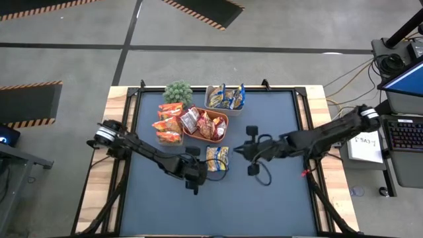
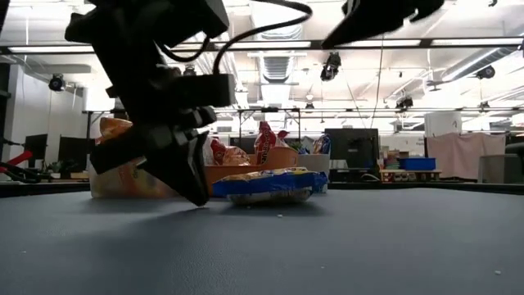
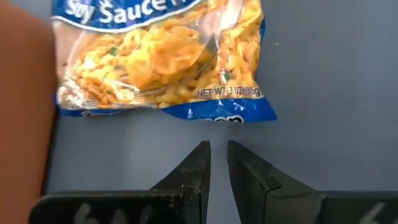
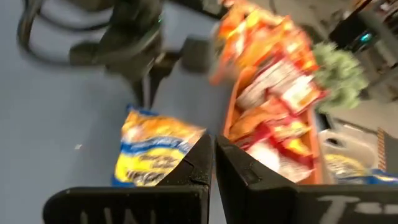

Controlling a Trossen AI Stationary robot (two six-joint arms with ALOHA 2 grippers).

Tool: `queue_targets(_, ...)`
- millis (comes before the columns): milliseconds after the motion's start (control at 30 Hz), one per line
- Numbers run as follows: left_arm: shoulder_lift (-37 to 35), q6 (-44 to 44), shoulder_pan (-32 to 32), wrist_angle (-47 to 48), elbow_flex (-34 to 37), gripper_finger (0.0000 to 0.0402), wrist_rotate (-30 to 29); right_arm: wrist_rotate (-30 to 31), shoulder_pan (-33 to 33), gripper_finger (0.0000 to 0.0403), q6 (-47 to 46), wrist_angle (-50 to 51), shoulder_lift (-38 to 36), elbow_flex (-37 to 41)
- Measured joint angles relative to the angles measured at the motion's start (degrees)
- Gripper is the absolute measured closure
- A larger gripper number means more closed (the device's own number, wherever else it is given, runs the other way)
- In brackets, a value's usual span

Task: Sort Maruchan noodles
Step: Put the blue noodle pack into the gray bin

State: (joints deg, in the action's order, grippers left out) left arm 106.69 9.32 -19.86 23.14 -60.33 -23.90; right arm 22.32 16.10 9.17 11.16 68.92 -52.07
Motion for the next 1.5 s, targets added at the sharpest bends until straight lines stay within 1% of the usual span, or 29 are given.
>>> queue_targets(67, 1.45, 0.14, 0.04, 0.36, -1.01, 0.0362, -0.26, -0.06, -1.03, 0.0394, 0.69, -1.07, -2.93, 0.32)
queue_targets(200, 2.8, 0.17, 0.06, 0.67, -2.93, 0.0362, -0.56, -0.16, -1.63, 0.0394, -2.08, -2.97, -7.41, 2.9)
queue_targets(300, 3.32, -1.74, 0.25, -0.81, -5.08, 0.0362, -0.09, -0.37, -1.6, 0.0394, -0.21, -2.89, -9.29, 5.83)
queue_targets(367, 3.41, -4.81, 0.58, -4.52, -6.51, 0.0362, -0.37, -0.04, -1.92, 0.0394, 0.49, -3.32, -10.37, 7.28)
queue_targets(467, 4.38, -9.34, 1.08, -14.04, -8.62, 0.0362, -0.39, 0.24, -2.6, 0.0394, -0.07, -3.64, -11.52, 8.12)
queue_targets(533, 5.5, -11.91, 1.26, -15.66, -10.02, 0.0362, -0.49, 0.24, -2.6, 0.0394, -1.11, -3.74, -11.75, 8.12)
queue_targets(600, 6.68, -13.91, 1.38, -14.88, -11.65, 0.0362, -0.68, 0.2, -2.51, 0.0394, -1.89, -3.81, -11.86, 8.12)
queue_targets(733, 8.22, -14.85, 1.62, -8.39, -14.15, 0.0362, -1.77, 0.2, -2.64, 0.0394, -3.53, -3.45, -11.8, 8.12)
queue_targets(800, 8.26, -14.88, 1.76, -5.46, -14.33, 0.0362, -4.72, 0.21, -2.95, 0.0394, -4.38, -3.75, -11.8, 8.12)
queue_targets(900, 7.51, -15.9, 1.99, -3.62, -14.41, 0.0362, -8.3, 0.22, -3.12, 0.0394, -5.24, -3.66, -11.87, 8.12)
queue_targets(1100, 4.3, -17.27, 3.31, -1.69, -14.24, 0.0362, -8.63, 0.22, -3.19, 0.0394, -5.18, -3.73, -11.8, 8.12)
queue_targets(1400, 4.05, -17.6, 6.46, -1.51, -12.89, 0.0362, -9.64, 0.22, -3.19, 0.0394, -4.84, -3.7, -11.78, 8.12)
queue_targets(1500, 4.05, -16.53, 7.04, -3.44, -11.49, 0.0362, -9.6, 0.22, -3.22, 0.0394, -4.63, -3.7, -11.77, 8.12)
